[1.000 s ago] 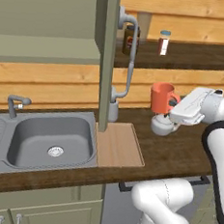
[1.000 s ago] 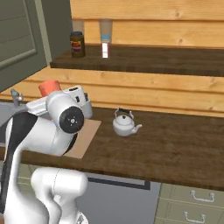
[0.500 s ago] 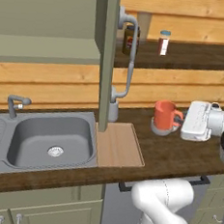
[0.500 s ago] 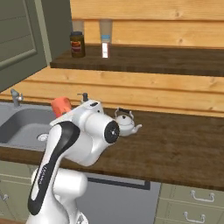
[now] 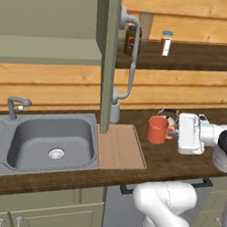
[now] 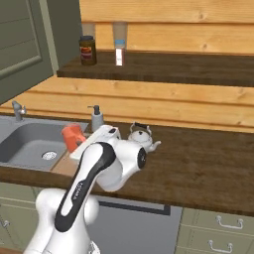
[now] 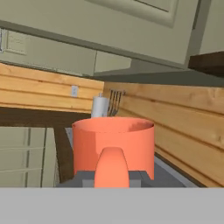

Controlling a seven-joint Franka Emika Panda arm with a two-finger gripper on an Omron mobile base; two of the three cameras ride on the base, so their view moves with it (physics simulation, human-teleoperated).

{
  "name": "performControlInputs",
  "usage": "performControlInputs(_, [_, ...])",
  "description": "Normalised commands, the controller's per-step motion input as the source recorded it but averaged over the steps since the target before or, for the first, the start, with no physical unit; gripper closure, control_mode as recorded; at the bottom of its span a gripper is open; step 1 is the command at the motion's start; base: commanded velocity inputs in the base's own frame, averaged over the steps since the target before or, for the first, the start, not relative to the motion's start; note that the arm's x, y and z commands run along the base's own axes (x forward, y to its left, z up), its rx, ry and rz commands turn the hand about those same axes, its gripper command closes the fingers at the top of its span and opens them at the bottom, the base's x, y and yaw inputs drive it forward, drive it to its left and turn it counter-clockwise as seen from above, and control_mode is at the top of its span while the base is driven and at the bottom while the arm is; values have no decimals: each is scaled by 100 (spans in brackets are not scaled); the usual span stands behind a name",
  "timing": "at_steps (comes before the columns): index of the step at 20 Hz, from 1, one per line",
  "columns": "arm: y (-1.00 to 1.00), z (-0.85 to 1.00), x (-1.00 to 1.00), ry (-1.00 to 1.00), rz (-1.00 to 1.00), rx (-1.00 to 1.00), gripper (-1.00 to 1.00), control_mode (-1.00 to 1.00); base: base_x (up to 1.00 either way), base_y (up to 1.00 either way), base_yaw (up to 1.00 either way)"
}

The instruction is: Pick the kettle from the counter and place it on the tray. Then pick the mug from the cabinet and place it on the tray. Then close the cabinet doors.

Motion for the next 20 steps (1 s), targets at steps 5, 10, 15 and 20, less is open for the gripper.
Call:
performControlInputs(5, [0, -54, 30, 0, 18, 0, 100, -100, 0, 0, 0])
performControlInputs(10, [0, -53, 38, 0, 15, 0, 100, -100, 0, 0, 0])
performControlInputs(15, [0, -46, 50, 3, 17, 0, 100, -100, 0, 0, 0])
performControlInputs(20, [0, -42, 54, 0, 15, 0, 100, -100, 0, 0, 0])
